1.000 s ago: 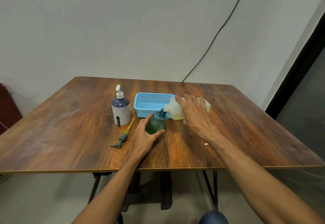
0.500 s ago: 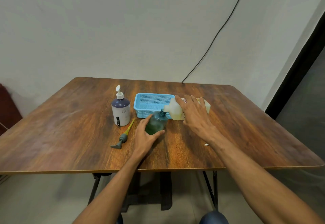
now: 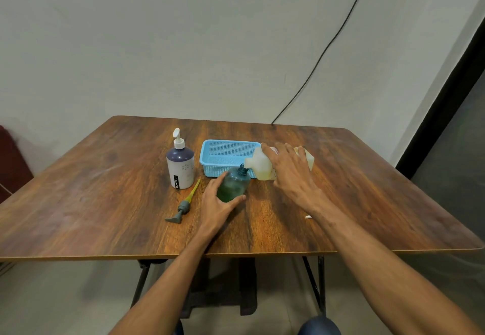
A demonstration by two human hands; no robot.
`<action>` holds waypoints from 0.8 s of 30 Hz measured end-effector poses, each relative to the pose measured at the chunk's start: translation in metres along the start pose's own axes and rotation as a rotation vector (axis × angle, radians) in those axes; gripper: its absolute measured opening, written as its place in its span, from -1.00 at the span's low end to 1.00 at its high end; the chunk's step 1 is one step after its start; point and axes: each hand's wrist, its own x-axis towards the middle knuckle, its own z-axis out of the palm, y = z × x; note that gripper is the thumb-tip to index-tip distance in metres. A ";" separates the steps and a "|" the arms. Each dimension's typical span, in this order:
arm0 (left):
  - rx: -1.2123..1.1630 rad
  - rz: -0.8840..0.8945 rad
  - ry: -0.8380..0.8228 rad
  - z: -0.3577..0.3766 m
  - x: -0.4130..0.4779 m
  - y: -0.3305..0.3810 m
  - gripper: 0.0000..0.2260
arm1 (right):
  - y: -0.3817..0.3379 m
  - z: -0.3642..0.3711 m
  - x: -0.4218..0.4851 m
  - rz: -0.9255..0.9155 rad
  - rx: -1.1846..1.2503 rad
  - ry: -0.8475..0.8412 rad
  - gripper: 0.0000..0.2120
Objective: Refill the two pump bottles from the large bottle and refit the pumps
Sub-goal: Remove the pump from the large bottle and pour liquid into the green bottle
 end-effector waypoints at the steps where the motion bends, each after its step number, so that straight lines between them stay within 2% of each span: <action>1: 0.001 -0.002 0.002 0.000 0.000 0.000 -0.27 | 0.000 0.000 0.000 0.000 -0.001 -0.001 -0.09; 24: -0.003 -0.015 -0.017 0.000 0.000 0.000 -0.27 | 0.000 0.001 0.002 0.002 0.005 -0.015 -0.10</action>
